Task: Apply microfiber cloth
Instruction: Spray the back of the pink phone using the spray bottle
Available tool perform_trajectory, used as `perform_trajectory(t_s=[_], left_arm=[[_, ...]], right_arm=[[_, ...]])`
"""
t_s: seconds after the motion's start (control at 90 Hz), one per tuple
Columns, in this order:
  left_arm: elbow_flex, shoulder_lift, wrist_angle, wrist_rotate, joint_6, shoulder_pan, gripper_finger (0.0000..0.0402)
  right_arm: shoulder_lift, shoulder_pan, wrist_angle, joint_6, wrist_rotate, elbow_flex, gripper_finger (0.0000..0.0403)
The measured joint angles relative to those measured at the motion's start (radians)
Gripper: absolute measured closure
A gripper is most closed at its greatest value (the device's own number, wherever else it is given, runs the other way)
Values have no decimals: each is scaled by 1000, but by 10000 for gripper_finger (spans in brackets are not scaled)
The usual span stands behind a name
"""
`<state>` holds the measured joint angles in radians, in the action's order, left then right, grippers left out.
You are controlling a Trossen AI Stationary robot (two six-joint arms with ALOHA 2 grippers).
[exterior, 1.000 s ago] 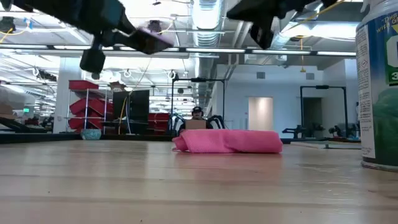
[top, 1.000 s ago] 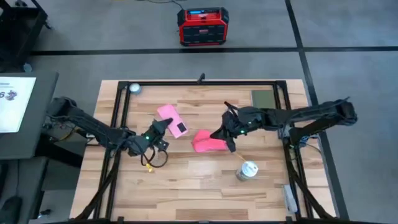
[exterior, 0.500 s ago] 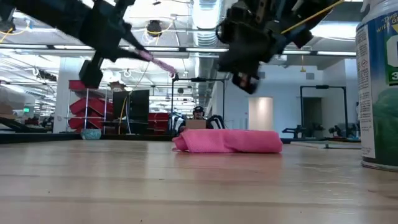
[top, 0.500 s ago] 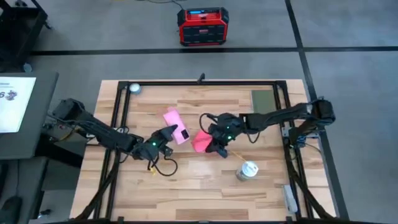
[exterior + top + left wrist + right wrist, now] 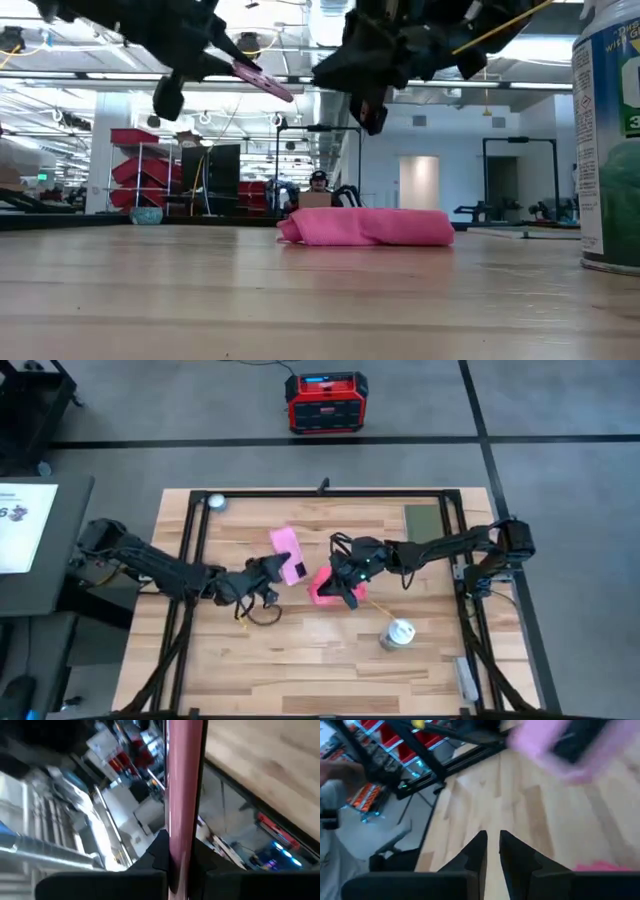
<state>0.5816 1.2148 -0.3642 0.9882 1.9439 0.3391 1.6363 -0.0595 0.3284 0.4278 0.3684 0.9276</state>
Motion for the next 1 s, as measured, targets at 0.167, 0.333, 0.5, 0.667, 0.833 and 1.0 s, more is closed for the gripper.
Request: perform_trajectory(t_s=[0.167,0.333,0.5,0.667,0.833,1.0], left_arm=[[0,0,-63,2,13,70,400],[-1,0,-68,12,13,116,400],[-1,0,-74,16,18,122,400],[0,0,-111,18,41,122,400],[19,0,-96,29,53,122,400],[22,1,-92,55,37,144,400]], right_arm=[[0,-41,72,-18,-2,0,353],[0,-70,245,15,3,0,322],[0,-67,419,147,21,0,281],[44,-29,506,278,3,2,242],[129,-17,598,363,6,1,217],[150,-52,656,403,89,1,209]])
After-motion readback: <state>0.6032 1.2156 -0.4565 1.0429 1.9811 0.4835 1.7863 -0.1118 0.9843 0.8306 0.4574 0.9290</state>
